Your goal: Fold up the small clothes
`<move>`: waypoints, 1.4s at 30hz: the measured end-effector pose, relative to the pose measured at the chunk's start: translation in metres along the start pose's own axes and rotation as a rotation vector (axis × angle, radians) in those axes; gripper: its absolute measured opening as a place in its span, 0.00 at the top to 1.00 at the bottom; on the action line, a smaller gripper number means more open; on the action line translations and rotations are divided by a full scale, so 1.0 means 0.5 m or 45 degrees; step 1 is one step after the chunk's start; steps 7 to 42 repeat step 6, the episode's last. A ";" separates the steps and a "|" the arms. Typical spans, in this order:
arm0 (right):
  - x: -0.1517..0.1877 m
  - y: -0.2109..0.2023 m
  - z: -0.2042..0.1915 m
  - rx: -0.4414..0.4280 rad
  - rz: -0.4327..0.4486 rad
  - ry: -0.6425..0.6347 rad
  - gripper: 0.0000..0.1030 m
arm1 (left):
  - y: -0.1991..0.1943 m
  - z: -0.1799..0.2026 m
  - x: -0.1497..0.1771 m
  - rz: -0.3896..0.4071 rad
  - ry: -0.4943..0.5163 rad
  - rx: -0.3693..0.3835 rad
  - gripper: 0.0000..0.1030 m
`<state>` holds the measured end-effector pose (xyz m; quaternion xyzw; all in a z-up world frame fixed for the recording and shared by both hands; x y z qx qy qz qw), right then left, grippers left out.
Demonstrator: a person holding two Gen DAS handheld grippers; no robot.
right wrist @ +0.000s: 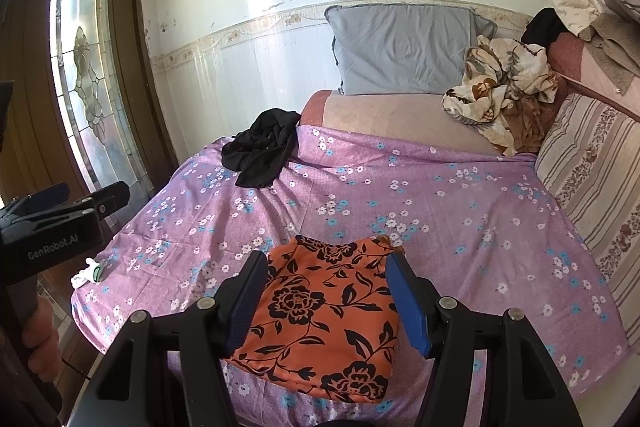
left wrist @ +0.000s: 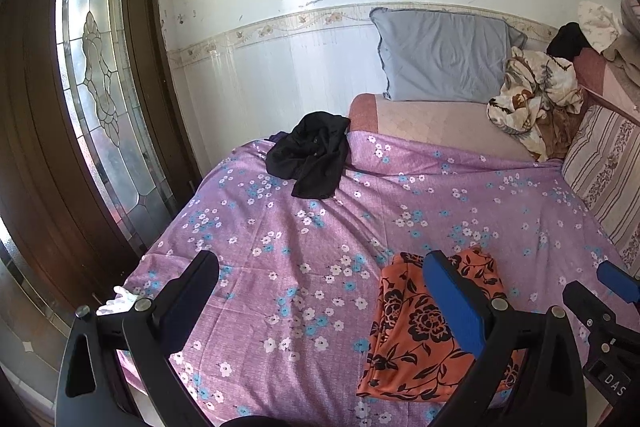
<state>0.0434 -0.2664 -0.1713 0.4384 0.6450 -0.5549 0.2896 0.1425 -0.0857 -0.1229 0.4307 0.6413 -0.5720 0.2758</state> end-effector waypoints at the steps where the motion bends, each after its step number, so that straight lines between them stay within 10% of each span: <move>1: 0.000 0.006 0.001 -0.002 -0.002 0.002 0.37 | 0.004 0.003 0.001 -0.007 0.000 0.002 0.01; 42: -0.008 0.045 0.026 -0.027 -0.014 0.023 0.37 | 0.055 0.020 0.003 -0.059 -0.031 0.082 0.01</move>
Point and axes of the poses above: each gripper's, at about its wrist camera, not at the fingertips, and y roughly the way its jaws point, z to its right, x to its underside, the point moved 7 cm from there along y, roughly the way its jaws point, and after that the axes turned 8 degrees about -x, right-handed, at the moved point
